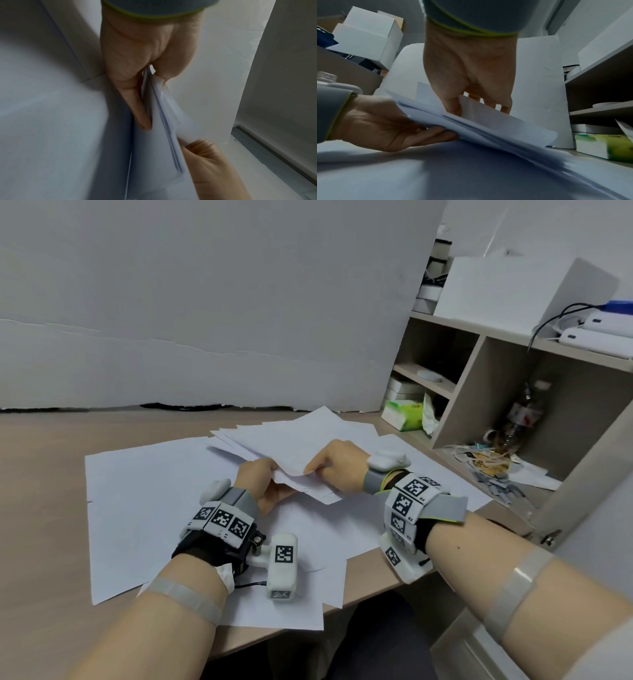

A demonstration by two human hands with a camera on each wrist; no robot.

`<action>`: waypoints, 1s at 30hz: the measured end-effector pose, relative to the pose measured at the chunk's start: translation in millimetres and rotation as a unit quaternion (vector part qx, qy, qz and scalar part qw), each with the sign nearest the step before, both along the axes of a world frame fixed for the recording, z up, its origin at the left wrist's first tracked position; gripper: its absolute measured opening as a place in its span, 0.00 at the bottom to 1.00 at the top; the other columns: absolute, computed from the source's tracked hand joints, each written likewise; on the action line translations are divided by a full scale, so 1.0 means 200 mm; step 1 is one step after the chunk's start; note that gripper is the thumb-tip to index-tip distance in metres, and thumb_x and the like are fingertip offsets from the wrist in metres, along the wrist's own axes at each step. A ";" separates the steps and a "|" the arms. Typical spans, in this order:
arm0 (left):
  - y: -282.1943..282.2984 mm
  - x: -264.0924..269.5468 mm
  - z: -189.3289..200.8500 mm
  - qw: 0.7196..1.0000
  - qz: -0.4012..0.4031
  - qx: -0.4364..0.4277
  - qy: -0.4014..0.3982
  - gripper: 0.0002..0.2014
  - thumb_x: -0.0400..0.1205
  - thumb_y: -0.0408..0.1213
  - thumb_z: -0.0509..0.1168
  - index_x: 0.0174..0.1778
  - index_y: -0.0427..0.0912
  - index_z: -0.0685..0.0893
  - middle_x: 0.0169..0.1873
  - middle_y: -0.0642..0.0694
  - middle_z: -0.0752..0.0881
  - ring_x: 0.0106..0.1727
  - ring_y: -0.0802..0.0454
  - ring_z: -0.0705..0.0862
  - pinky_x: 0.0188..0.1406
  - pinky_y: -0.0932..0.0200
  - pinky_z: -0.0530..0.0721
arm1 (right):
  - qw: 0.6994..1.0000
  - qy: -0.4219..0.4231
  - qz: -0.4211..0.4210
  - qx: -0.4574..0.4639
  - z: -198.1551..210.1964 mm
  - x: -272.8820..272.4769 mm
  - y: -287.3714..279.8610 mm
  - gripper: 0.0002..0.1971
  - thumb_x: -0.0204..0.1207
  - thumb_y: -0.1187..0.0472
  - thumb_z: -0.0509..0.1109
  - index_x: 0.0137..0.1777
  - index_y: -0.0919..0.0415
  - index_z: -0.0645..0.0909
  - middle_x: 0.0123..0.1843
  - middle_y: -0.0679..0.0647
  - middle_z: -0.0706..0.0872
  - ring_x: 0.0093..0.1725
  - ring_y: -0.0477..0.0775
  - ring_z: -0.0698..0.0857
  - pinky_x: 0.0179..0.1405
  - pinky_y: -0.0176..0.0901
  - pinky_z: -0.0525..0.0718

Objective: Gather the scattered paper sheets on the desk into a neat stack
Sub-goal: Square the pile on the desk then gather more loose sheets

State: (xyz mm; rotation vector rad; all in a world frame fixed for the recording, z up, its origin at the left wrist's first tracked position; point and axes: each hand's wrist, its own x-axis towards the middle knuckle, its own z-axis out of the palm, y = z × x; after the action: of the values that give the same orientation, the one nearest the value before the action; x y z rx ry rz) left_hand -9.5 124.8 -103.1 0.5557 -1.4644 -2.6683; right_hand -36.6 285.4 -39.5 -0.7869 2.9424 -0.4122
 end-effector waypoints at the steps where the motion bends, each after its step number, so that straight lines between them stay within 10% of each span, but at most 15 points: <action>1: 0.00 0.00 0.00 1.000 -0.003 0.014 0.007 0.17 0.82 0.26 0.55 0.65 0.26 0.80 0.51 0.29 0.88 0.49 0.30 0.89 0.34 0.44 0.89 | 1.000 -0.001 0.007 0.001 -0.01 0.00 0.00 0.19 0.77 0.64 0.63 0.53 0.42 0.91 0.51 0.44 0.92 0.53 0.53 0.88 0.54 0.40 0.84; 5: 0.00 0.02 0.01 0.998 -0.037 0.053 -0.001 0.24 0.86 0.54 0.56 0.66 0.40 0.82 0.55 0.36 0.91 0.52 0.36 0.91 0.46 0.36 0.89 | 0.999 0.001 0.037 0.006 -0.04 0.00 0.01 0.20 0.78 0.65 0.62 0.57 0.43 0.90 0.57 0.45 0.91 0.55 0.53 0.87 0.49 0.35 0.79; 11: 0.00 0.02 0.00 0.992 -0.041 -0.110 -0.044 0.15 0.78 0.17 0.61 0.62 0.23 0.75 0.51 0.26 0.84 0.45 0.29 0.87 0.36 0.40 0.89 | 0.996 -0.061 0.059 -0.015 -0.05 0.02 0.04 0.19 0.77 0.66 0.65 0.62 0.48 0.88 0.60 0.46 0.90 0.58 0.47 0.87 0.55 0.35 0.80; 15: -0.02 -0.01 -0.02 0.985 -0.052 -0.160 -0.044 0.14 0.70 0.15 0.60 0.50 0.30 0.79 0.44 0.33 0.80 0.43 0.33 0.82 0.43 0.38 0.86 | 0.976 -0.196 0.033 -0.088 0.01 0.00 0.17 0.21 0.74 0.62 0.76 0.68 0.52 0.84 0.63 0.45 0.89 0.62 0.41 0.85 0.66 0.32 0.77; 19: -0.04 -0.04 -0.05 0.987 -0.031 -0.154 -0.020 0.12 0.69 0.17 0.63 0.44 0.35 0.80 0.43 0.36 0.81 0.45 0.38 0.80 0.44 0.41 0.82 | 0.981 -0.128 -0.115 -0.084 0.07 -0.11 0.43 0.21 0.74 0.57 0.77 0.67 0.59 0.84 0.65 0.53 0.87 0.67 0.52 0.83 0.75 0.47 0.74; 23: 0.01 0.00 0.00 0.990 -0.007 -0.136 0.025 0.13 0.77 0.17 0.63 0.51 0.39 0.82 0.49 0.35 0.87 0.47 0.35 0.87 0.56 0.37 0.85 | 0.952 -0.051 -0.299 0.033 -0.01 -0.20 0.76 0.21 0.69 0.45 0.76 0.44 0.66 0.85 0.50 0.65 0.87 0.57 0.64 0.87 0.53 0.50 0.83; 27: 0.04 0.01 0.01 0.995 0.007 -0.094 0.040 0.17 0.80 0.16 0.61 0.62 0.34 0.79 0.50 0.37 0.88 0.48 0.36 0.89 0.52 0.41 0.89 | 0.919 -0.157 -0.358 0.057 -0.08 -0.14 0.93 0.48 0.71 0.33 0.72 0.82 0.65 0.64 0.82 0.59 0.68 0.80 0.63 0.69 0.77 0.54 0.68; 30: 0.06 0.01 0.01 0.995 0.008 -0.096 0.039 0.17 0.80 0.16 0.61 0.62 0.35 0.79 0.48 0.40 0.88 0.46 0.39 0.89 0.46 0.47 0.90 | 0.925 -0.191 -0.316 0.086 -0.14 -0.13 0.92 0.62 0.60 0.21 0.70 0.87 0.57 0.52 0.88 0.55 0.56 0.85 0.61 0.58 0.82 0.57 0.60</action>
State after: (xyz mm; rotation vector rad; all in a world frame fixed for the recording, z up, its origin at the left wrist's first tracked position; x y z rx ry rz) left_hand -7.6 137.4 -100.3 0.4422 -1.6614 -2.4698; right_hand -63.3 470.0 -68.3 0.2652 2.7229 -0.2840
